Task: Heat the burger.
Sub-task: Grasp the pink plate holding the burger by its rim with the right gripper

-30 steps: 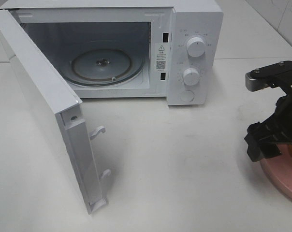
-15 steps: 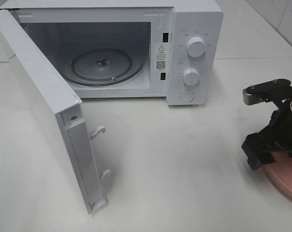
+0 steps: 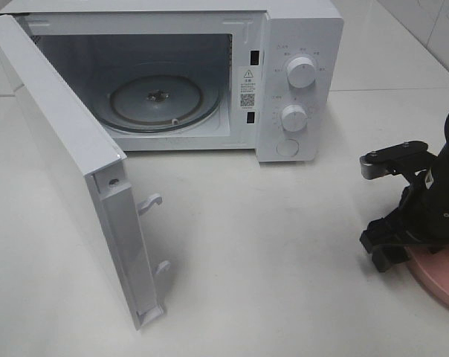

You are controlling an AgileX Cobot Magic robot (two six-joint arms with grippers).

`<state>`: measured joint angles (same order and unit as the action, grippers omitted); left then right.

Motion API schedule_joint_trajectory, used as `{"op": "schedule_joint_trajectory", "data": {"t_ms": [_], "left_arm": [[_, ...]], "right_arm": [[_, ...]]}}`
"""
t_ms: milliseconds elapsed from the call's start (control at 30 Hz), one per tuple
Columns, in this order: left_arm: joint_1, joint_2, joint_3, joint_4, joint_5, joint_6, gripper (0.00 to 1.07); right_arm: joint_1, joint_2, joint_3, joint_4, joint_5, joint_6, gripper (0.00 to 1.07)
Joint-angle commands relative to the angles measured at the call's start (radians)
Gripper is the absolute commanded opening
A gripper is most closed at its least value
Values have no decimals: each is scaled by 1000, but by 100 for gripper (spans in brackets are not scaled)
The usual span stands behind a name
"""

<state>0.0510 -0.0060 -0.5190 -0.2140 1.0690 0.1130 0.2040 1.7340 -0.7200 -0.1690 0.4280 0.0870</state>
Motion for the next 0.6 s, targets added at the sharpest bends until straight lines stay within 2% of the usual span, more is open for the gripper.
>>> {"op": "schedule_joint_trajectory", "data": {"t_ms": [33, 233, 333, 367, 400, 433, 467, 500, 533, 567, 600], "left_arm": [[3, -5, 2, -1, 2, -2, 98], [3, -5, 2, -1, 2, -2, 98], [3, -5, 2, -1, 2, -2, 98], [3, -5, 2, -1, 2, -2, 98], [3, -5, 2, -1, 2, -2, 98], [3, -5, 2, -1, 2, -2, 98], [3, -5, 2, -1, 2, -2, 98], [3, -5, 2, -1, 2, -2, 98], [3, -5, 2, -1, 2, -2, 98], [3, -5, 2, -1, 2, -2, 98], [3, -5, 2, -1, 2, -2, 98]], "right_arm": [[-6, 14, 2, -5, -14, 12, 76], [-6, 46, 2, -5, -21, 13, 76], [-6, 45, 2, -5, -20, 15, 72], [-6, 45, 2, -5, -13, 15, 65], [-6, 45, 2, -5, -13, 15, 65], [-6, 45, 2, -5, -12, 17, 56], [-6, 45, 2, -5, -12, 17, 56], [-6, 45, 2, -5, -8, 22, 50], [-6, 45, 2, -9, -1, 36, 38], [-6, 45, 2, -9, -1, 36, 38], [-6, 45, 2, -17, 5, 43, 30]]}}
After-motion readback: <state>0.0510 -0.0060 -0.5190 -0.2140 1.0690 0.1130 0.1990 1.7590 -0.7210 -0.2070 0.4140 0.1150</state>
